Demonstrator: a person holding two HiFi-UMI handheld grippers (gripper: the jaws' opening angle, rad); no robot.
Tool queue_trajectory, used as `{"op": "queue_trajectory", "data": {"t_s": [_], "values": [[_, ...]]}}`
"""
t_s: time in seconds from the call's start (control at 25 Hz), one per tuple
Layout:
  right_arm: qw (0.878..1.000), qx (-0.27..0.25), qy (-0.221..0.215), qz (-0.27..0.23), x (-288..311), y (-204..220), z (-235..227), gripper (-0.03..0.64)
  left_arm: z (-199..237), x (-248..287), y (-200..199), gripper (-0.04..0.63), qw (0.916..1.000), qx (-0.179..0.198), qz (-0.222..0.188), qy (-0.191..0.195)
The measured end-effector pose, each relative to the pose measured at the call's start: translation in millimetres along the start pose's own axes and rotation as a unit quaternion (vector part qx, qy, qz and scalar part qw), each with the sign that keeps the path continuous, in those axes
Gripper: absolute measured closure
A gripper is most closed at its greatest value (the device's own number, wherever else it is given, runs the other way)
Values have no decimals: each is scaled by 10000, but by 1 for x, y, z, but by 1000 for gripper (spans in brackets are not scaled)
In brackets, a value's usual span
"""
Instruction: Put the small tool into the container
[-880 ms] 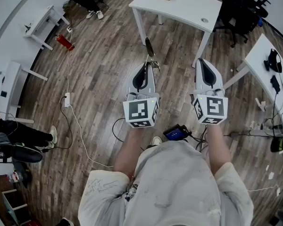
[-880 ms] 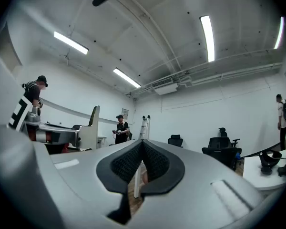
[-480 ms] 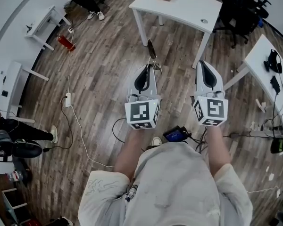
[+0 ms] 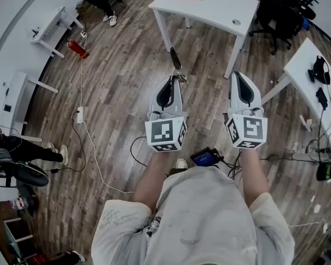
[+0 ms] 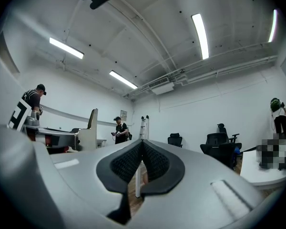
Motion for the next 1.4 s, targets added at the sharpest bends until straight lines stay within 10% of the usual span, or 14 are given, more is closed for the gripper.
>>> {"op": "queue_trajectory", "data": {"t_s": [0.32, 0.64, 1.4], "values": [[9999, 79, -113, 67, -17, 23, -108, 611, -101, 41, 17, 577, 9999, 6, 25, -129], [9998, 110, -131, 70, 13, 26, -126, 612, -99, 75, 16, 577, 9999, 5, 1, -109], [9998, -49, -131, 172, 369, 15, 13, 611, 211, 289, -1, 577, 9999, -105, 10, -22]]}}
Point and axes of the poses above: the fingertips, and each gripper's own axes: x forward along the fingers, z to its left, y out of its underside, the point moved 3 cm from there along -x, backward along the fingers, and after that the axes turned 9 degrees about z, right-handed, at the moved point
